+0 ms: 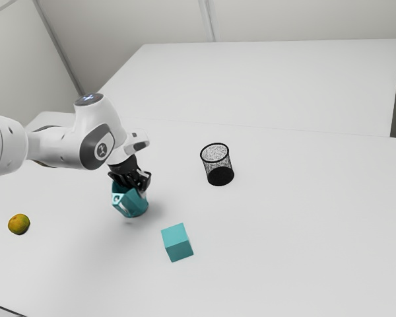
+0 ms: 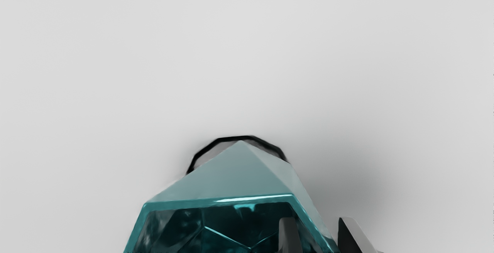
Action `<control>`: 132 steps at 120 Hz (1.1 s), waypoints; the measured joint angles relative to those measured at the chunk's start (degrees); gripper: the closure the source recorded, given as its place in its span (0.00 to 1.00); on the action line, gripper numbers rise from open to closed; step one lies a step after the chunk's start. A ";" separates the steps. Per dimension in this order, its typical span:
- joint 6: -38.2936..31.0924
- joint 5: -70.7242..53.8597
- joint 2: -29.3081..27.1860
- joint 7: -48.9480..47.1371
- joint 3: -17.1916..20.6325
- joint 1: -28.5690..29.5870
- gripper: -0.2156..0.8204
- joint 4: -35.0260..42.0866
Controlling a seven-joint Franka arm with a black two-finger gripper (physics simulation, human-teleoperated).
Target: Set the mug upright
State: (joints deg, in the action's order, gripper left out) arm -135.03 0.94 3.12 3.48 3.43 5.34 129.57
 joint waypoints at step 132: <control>14.99 0.81 -7.17 0.24 0.00 -1.20 0.27 -9.94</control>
State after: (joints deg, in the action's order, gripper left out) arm -120.04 1.76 -4.05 3.72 3.43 4.14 119.63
